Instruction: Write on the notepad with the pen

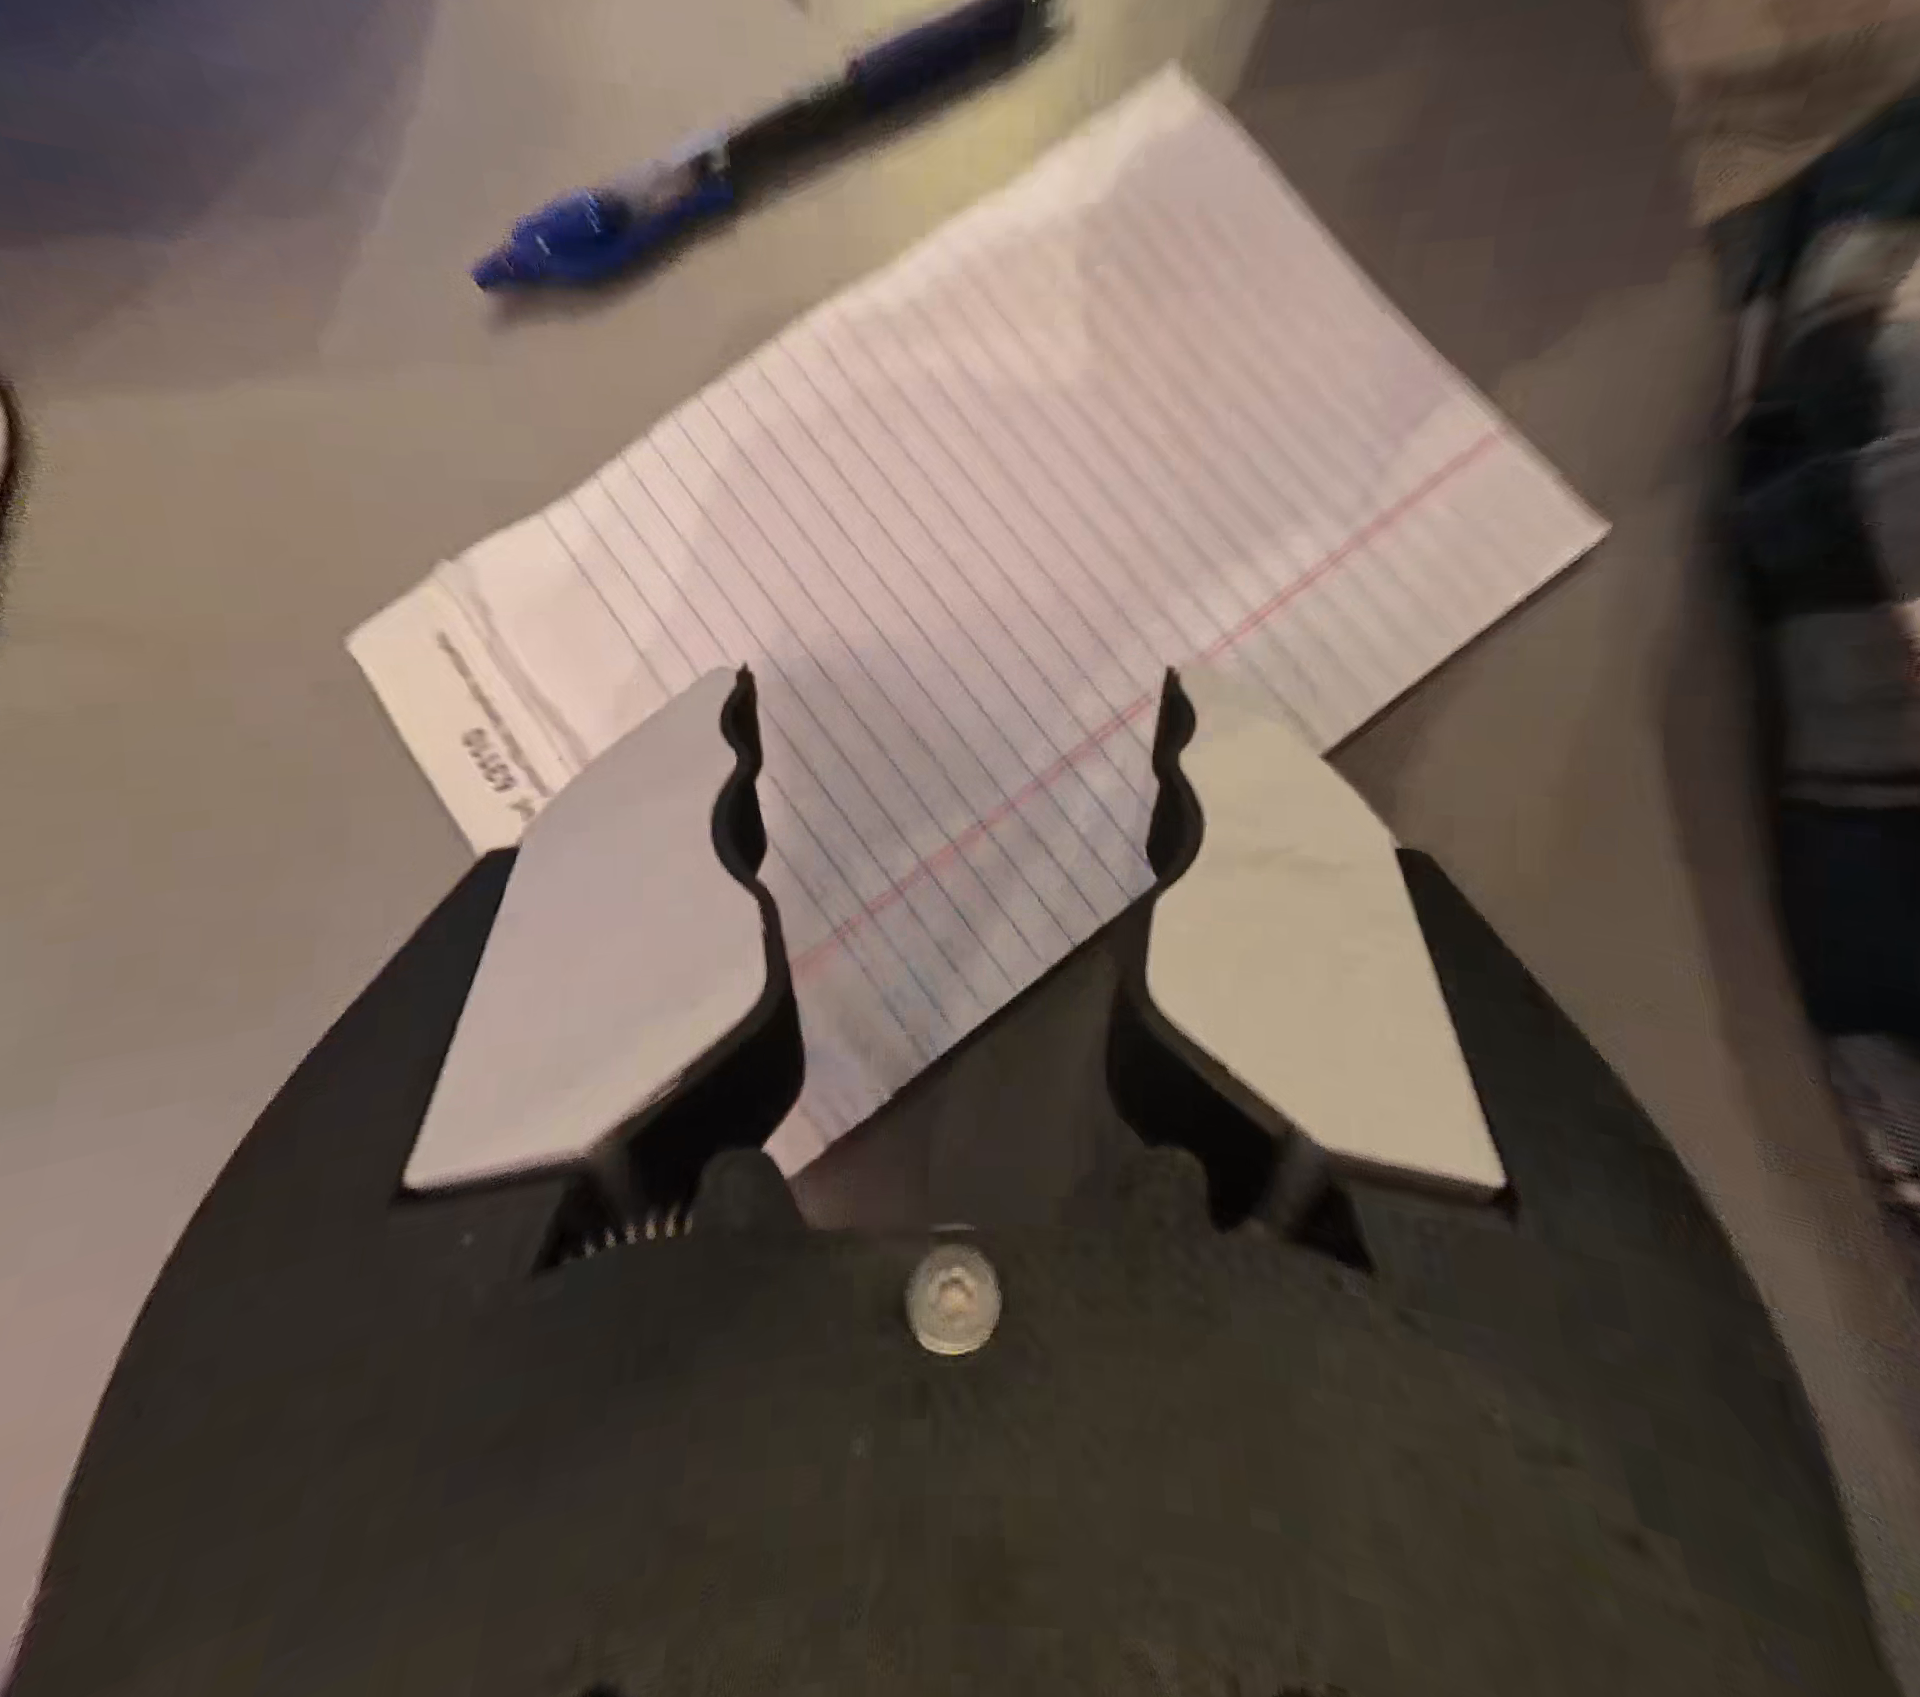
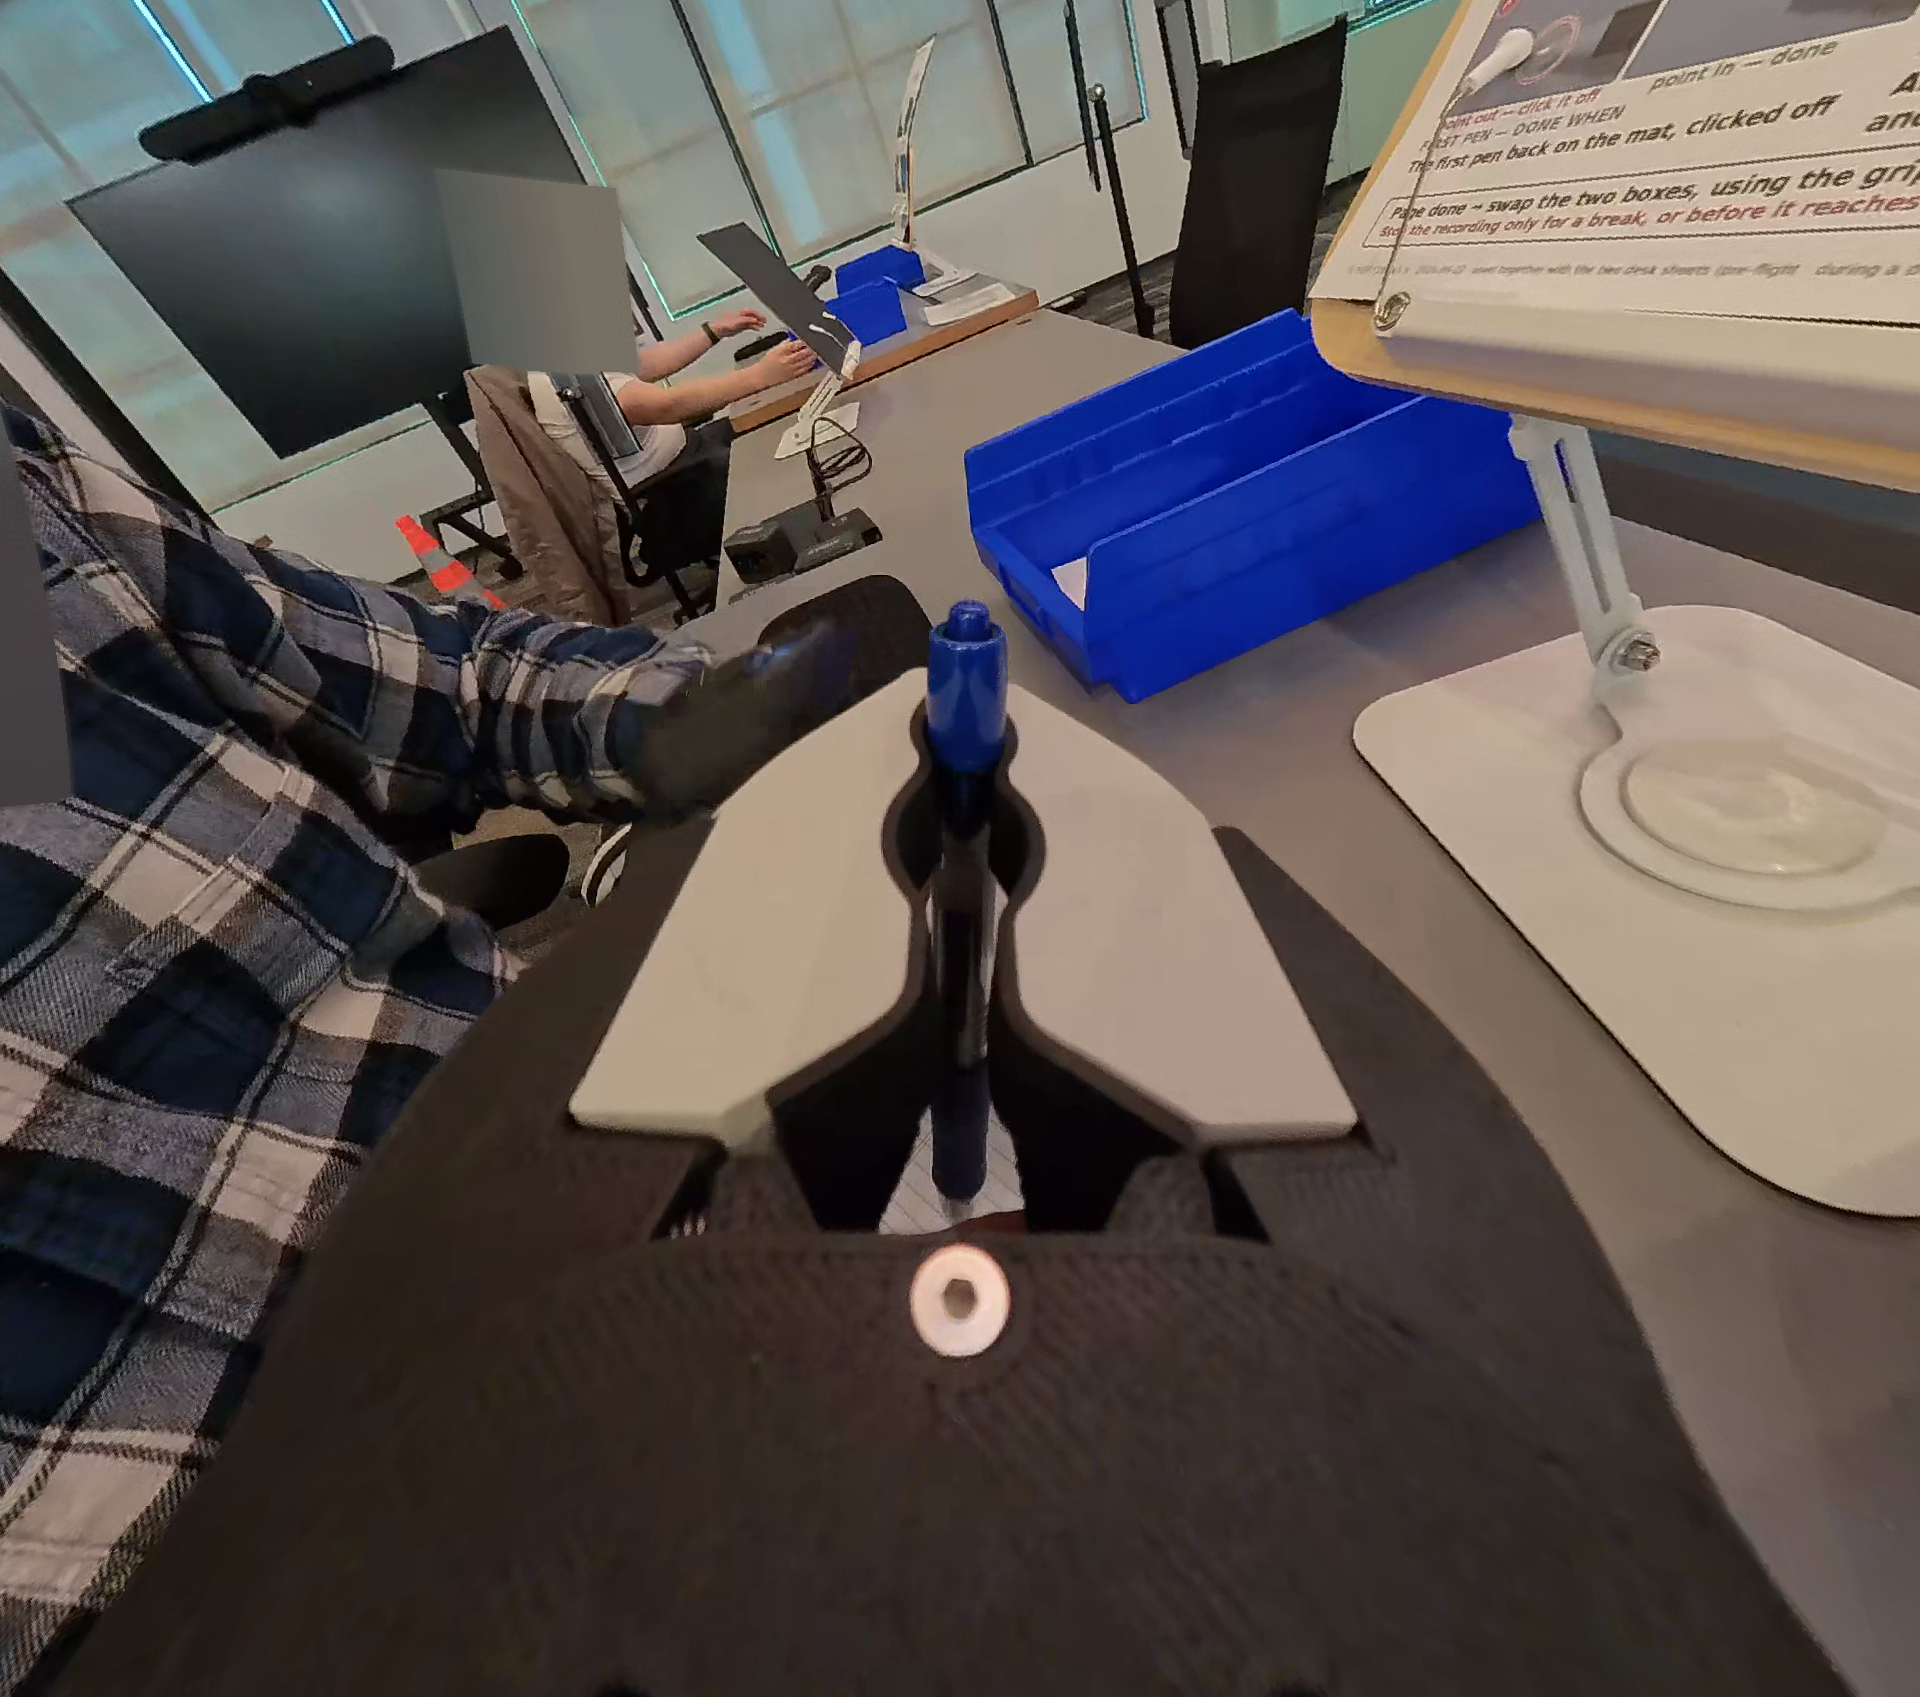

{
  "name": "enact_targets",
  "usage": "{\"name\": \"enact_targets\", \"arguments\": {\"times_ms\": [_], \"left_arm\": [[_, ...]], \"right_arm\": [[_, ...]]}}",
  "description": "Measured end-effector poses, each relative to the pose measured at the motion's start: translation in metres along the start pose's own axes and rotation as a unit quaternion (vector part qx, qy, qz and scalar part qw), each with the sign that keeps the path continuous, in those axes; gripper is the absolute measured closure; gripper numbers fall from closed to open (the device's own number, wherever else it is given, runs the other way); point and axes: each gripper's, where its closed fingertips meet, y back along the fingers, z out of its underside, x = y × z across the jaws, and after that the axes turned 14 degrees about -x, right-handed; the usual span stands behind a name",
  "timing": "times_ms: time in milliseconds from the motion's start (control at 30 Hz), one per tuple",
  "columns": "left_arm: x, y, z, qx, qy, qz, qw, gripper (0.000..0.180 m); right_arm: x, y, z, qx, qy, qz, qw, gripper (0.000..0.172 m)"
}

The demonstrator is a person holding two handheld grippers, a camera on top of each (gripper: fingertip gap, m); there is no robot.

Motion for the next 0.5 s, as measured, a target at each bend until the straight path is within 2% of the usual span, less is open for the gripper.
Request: {"name": "enact_targets", "arguments": {"times_ms": [67, 367, 400, 500], "left_arm": [[0.001, -0.006, -0.002, 0.001, 0.023, -0.006, 1.0, 0.113], [-0.015, -0.02, -0.03, 0.01, 0.074, -0.058, 0.996, 0.108], [-0.016, -0.017, -0.032, 0.011, 0.065, -0.067, 0.996, 0.107], [-0.022, 0.011, -0.04, 0.074, 0.077, -0.051, 0.993, 0.114]], "right_arm": [[0.001, 0.001, 0.0, 0.001, -0.003, 0.005, 1.0, 0.167], [0.0, 0.016, -0.007, 0.02, 0.001, 0.023, 1.0, 0.167], [0.001, 0.019, -0.008, 0.026, -0.002, 0.022, 0.999, 0.167], [0.005, 0.025, -0.007, 0.04, -0.009, 0.019, 0.999, 0.167]]}}
